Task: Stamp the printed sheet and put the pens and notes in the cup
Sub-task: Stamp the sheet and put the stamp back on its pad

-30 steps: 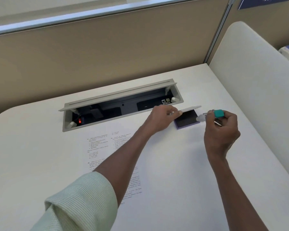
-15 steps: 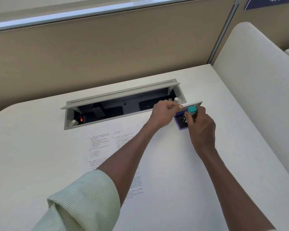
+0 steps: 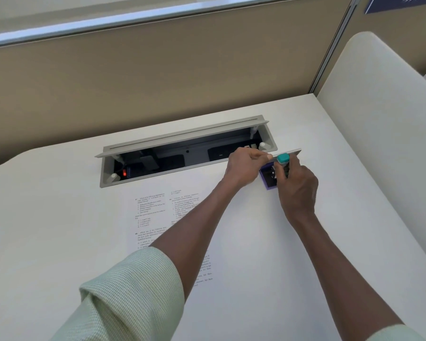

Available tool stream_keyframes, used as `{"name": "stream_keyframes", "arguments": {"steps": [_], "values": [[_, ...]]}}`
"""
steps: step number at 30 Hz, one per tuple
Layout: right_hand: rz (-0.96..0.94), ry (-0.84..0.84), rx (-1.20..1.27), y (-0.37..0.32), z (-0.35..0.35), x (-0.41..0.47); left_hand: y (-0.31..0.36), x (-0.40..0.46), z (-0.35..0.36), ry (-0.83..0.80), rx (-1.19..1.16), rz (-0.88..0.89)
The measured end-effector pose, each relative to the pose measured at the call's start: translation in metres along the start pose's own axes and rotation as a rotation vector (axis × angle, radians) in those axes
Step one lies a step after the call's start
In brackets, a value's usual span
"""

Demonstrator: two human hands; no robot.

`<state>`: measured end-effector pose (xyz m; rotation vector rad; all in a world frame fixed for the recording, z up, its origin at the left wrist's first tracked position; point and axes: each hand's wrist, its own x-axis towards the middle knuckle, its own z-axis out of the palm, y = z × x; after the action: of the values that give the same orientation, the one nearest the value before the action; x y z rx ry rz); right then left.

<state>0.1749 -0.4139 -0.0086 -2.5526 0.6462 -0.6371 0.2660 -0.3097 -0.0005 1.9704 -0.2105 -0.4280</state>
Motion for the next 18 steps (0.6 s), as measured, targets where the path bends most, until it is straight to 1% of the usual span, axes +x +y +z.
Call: {"name": "stream_keyframes", "arguments": {"steps": [2,5,9,12,16,18], "values": [[0.023,0.003,0.049,0.002,-0.001,-0.002,0.001,-0.001,0.001,0.007,0.022,-0.004],[0.109,0.025,0.222,0.006,-0.008,-0.007,0.004,-0.003,0.000,-0.011,0.042,-0.009],[0.145,0.161,0.400,0.009,-0.025,-0.025,0.006,-0.008,-0.003,-0.049,0.066,-0.008],[0.167,0.237,0.455,0.011,-0.035,-0.040,0.007,-0.013,-0.005,-0.048,0.047,-0.023],[0.197,0.237,0.502,0.008,-0.047,-0.050,0.007,-0.023,-0.015,-0.015,0.086,-0.005],[0.213,0.226,0.519,0.006,-0.051,-0.054,0.004,-0.031,-0.022,-0.005,0.062,-0.009]]}}
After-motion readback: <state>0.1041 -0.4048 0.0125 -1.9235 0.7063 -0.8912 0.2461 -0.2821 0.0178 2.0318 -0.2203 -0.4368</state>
